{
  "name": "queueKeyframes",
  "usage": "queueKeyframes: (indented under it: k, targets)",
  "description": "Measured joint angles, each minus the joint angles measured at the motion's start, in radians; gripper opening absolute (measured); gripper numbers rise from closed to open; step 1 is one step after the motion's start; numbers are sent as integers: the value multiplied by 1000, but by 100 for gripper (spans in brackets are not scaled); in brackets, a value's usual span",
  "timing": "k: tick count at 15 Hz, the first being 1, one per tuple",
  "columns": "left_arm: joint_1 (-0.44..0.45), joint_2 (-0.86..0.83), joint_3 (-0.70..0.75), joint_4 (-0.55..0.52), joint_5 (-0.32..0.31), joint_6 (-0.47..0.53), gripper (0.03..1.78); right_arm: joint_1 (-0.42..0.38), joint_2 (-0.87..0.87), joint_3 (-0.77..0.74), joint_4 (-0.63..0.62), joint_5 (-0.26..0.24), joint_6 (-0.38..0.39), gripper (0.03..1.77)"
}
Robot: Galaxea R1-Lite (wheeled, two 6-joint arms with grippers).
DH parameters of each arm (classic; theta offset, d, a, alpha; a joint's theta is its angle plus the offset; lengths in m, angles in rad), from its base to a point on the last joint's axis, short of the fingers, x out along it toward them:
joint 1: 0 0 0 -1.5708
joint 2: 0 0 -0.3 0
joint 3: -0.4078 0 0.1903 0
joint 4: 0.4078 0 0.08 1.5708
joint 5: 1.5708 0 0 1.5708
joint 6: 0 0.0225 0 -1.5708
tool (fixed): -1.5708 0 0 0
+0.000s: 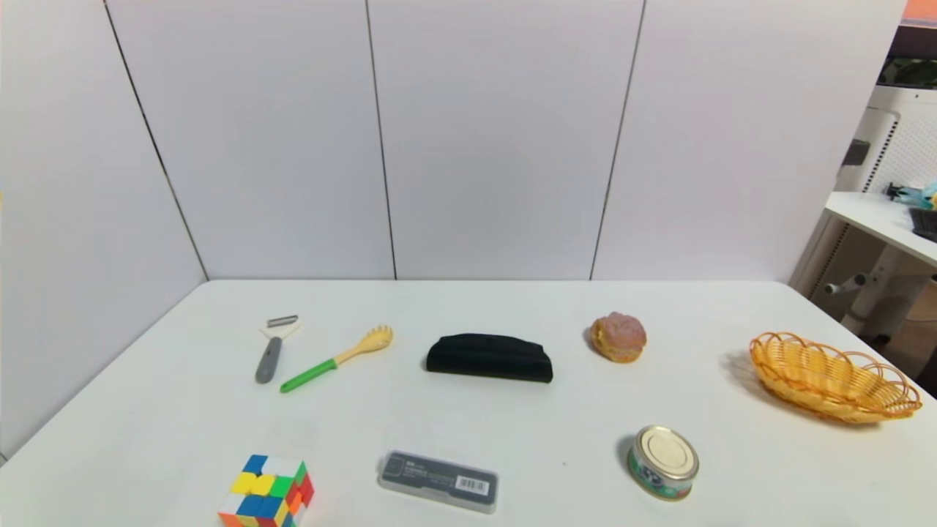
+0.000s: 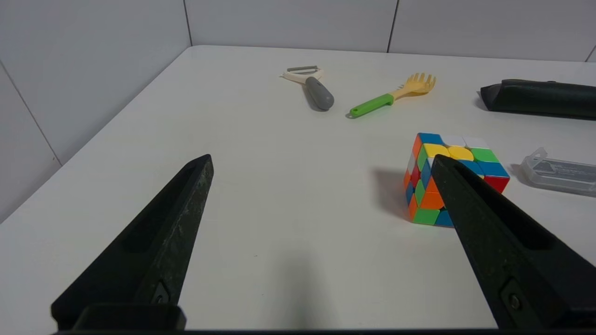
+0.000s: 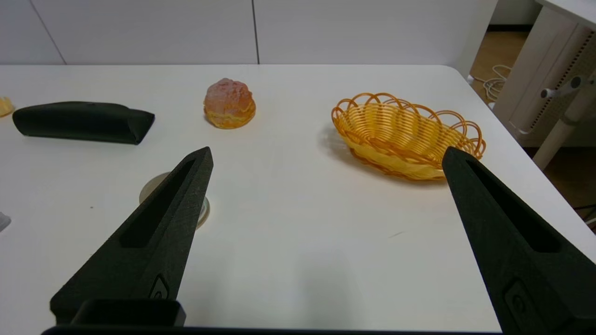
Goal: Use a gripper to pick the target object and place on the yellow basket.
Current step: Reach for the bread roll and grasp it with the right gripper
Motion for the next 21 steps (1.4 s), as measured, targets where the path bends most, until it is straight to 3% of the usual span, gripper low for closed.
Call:
queueKeyframes:
  k: [6, 11, 15, 21]
  targets:
    - [0, 0, 0, 0, 0, 0, 169, -16, 108, -86, 2, 6, -45, 170]
    - [0, 0, 0, 0, 0, 0, 169, 1, 324, -310, 58, 10, -78, 170]
    - [0, 0, 0, 0, 0, 0, 169, 79, 549, -523, 148, 20, -116, 170]
    - [0, 0, 0, 0, 0, 0, 169, 206, 888, -781, 264, 91, -123, 170]
